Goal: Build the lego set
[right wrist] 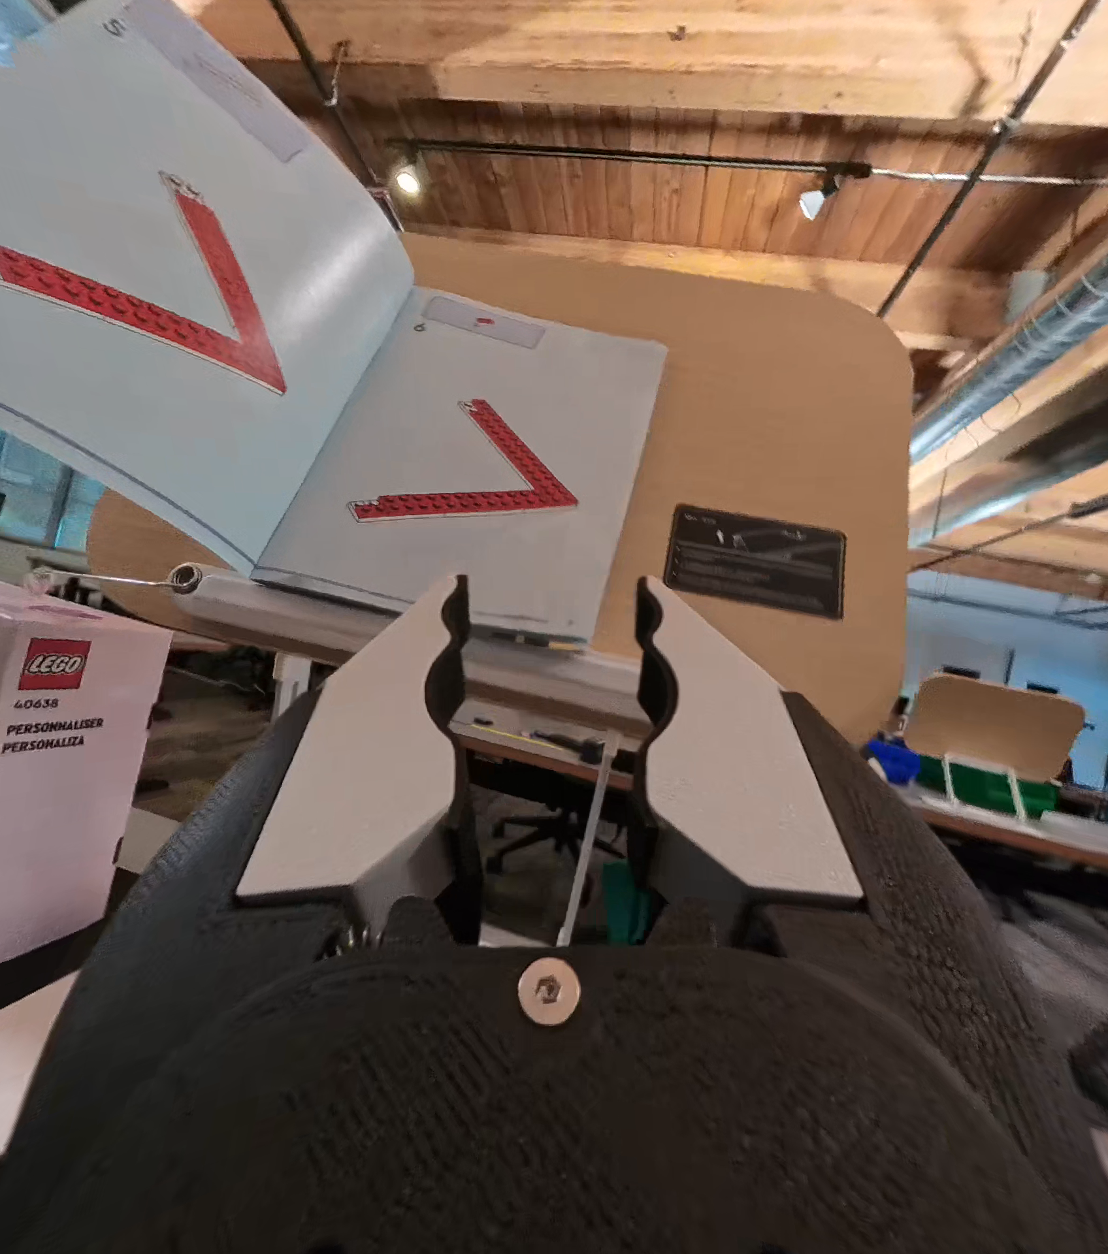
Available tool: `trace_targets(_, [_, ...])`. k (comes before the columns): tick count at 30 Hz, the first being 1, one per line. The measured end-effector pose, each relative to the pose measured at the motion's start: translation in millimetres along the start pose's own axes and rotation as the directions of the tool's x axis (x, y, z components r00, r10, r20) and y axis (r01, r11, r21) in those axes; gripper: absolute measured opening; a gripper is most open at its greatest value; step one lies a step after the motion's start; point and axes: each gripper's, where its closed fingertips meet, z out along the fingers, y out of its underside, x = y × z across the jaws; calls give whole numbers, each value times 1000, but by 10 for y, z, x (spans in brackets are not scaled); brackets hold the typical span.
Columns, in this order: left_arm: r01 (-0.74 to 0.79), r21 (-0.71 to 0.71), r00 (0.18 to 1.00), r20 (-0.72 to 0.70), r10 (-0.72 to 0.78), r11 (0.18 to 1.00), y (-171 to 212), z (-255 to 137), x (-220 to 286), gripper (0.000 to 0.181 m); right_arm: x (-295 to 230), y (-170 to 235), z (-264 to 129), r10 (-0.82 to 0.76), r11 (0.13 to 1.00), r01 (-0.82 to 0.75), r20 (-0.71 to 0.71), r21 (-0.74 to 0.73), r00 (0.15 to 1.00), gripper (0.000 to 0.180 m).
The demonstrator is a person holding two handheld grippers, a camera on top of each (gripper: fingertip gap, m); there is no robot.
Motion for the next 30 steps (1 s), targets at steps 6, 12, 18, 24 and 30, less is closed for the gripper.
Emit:
trace_targets(6, [101, -174, 994, 61, -92, 980, 636, 512, -41, 0, 26, 103, -66, 108, 994, -108, 6, -4, 994, 67])
trace_targets(12, [135, -183, 989, 86, -121, 974, 855, 545, -152, 0, -200, 108, -58, 83, 997, -83, 90, -4, 992, 69])
trace_targets(18, [147, -198, 988, 71, -136, 969, 932, 523, -127, 0, -267, 108, -35, 53, 999, -52, 100, -7, 994, 72])
trace_targets(24, [136, -206, 990, 63, -126, 969, 959, 520, -103, 0, -234, 126, -7, 64, 998, -63, 93, -9, 994, 74])
trace_targets(30, [159, -218, 987, 68, -147, 963, 1003, 509, -128, 0, -324, 121, 5, 35, 999, -34, 125, -8, 992, 73])
